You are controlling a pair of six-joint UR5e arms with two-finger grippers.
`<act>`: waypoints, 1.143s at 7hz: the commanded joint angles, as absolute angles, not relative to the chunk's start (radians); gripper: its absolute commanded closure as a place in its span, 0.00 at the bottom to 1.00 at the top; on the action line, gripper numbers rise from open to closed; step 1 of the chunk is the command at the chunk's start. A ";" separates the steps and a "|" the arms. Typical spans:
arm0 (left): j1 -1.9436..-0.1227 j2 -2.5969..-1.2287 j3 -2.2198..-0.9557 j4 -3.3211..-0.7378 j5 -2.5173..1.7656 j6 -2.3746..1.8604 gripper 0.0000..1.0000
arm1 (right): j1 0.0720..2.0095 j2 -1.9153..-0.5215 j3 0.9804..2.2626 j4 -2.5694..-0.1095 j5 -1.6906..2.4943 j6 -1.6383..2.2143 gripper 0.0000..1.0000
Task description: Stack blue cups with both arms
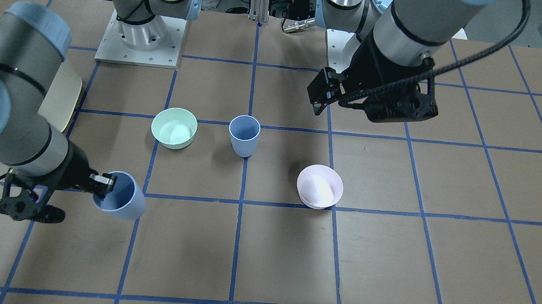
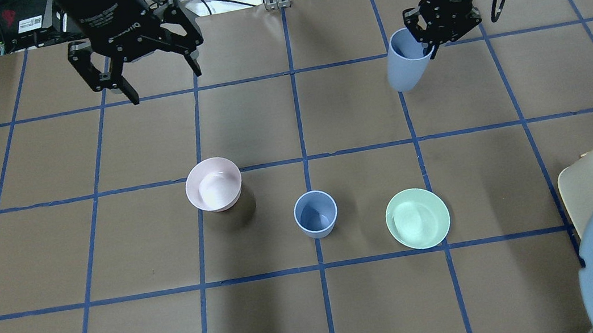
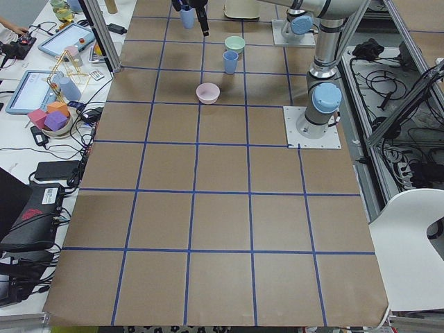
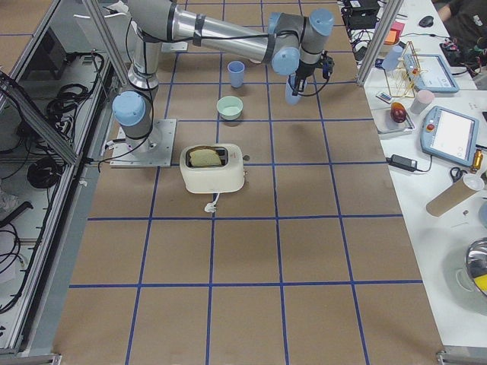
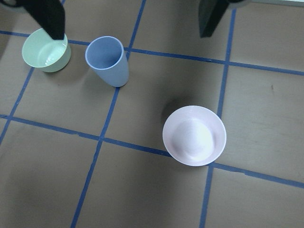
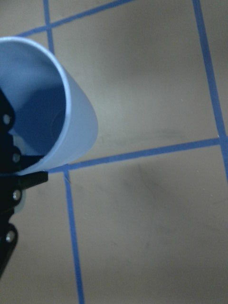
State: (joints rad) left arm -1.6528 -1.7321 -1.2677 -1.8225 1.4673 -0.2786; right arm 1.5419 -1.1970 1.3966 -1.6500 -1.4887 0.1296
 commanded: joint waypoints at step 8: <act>-1.637 -1.559 -1.595 -1.434 1.555 -0.115 0.00 | 1.870 -1.273 1.477 -1.353 -1.381 0.535 1.00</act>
State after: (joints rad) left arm -1.6368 -1.5576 -1.5950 -1.4359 1.5555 -0.1156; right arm 1.8574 -1.2736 1.4705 -1.3463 -1.3821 0.5228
